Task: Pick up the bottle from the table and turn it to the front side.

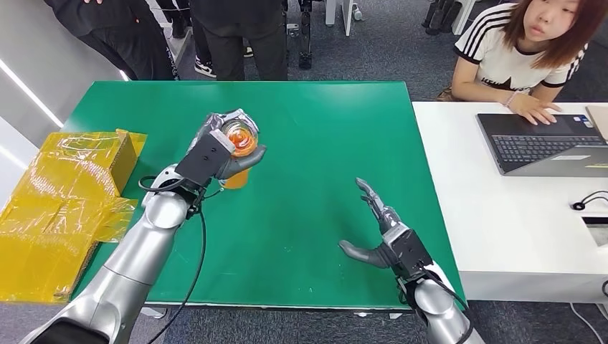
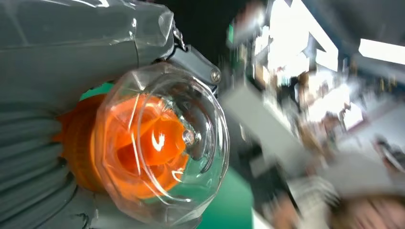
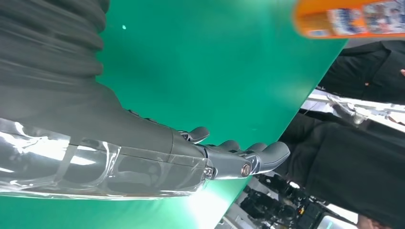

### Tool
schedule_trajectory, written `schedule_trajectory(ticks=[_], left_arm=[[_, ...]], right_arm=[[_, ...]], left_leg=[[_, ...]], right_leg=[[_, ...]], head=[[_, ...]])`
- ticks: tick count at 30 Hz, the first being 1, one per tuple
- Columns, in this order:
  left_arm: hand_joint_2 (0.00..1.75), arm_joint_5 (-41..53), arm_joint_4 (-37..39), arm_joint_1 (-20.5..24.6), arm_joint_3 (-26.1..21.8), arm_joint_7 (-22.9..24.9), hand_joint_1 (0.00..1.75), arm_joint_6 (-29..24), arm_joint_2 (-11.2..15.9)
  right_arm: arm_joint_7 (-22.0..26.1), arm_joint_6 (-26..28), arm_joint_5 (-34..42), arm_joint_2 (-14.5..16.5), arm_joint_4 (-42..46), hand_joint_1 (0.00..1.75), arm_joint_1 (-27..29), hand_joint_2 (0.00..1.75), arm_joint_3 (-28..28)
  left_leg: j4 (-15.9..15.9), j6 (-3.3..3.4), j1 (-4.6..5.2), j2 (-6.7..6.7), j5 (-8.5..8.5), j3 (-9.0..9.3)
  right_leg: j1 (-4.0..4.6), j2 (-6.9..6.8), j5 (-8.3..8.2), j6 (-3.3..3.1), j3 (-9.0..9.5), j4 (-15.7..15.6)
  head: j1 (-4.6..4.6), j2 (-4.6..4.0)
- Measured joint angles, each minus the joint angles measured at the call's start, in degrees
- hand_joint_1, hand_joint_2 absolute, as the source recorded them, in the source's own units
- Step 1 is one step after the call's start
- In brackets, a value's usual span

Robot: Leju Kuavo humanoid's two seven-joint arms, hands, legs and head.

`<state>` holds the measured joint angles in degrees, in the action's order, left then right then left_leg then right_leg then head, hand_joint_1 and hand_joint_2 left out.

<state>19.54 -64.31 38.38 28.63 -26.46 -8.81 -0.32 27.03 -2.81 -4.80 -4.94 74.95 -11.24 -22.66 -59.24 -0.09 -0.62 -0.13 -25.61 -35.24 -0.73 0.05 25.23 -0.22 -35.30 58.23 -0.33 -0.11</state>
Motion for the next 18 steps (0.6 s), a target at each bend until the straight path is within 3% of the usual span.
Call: schedule_trajectory(ticks=[2, 13, 18], left_arm=[[1.75, 5.73, -0.78, 0.0, 0.42, 0.55, 1.75, -4.24, 0.42], [1.75, 20.34, -1.48, 0.77, 2.17, 2.96, 1.75, -14.19, 2.45], [1.75, 22.53, -0.85, 1.28, 3.02, 3.71, 1.75, -15.47, 2.68]], right_arm=[[-0.08, 0.24, -0.1, -0.12, 1.08, 0.0, 1.28, 1.75, 0.5], [-0.23, 0.65, -0.82, -0.66, 3.69, 0.0, 4.01, 1.75, 2.27], [-0.26, 0.65, -0.82, -1.14, 3.69, 0.0, 4.31, 1.75, 2.66]], left_leg=[[0.0, 0.0, 0.0, 0.0, 0.0, 0.0], [0.0, 0.0, 0.0, 0.02, 0.01, 0.0], [0.0, 0.0, 0.01, 0.04, 0.0, 0.0]], right_leg=[[0.0, 0.0, 0.0, 0.0, 0.0, 0.0], [-0.01, -0.01, 0.0, 0.0, 0.01, 0.0], [-0.01, 0.03, -0.01, 0.0, 0.0, 0.0]], head=[[0.0, 0.0], [0.01, 0.0], [0.01, 0.0]])
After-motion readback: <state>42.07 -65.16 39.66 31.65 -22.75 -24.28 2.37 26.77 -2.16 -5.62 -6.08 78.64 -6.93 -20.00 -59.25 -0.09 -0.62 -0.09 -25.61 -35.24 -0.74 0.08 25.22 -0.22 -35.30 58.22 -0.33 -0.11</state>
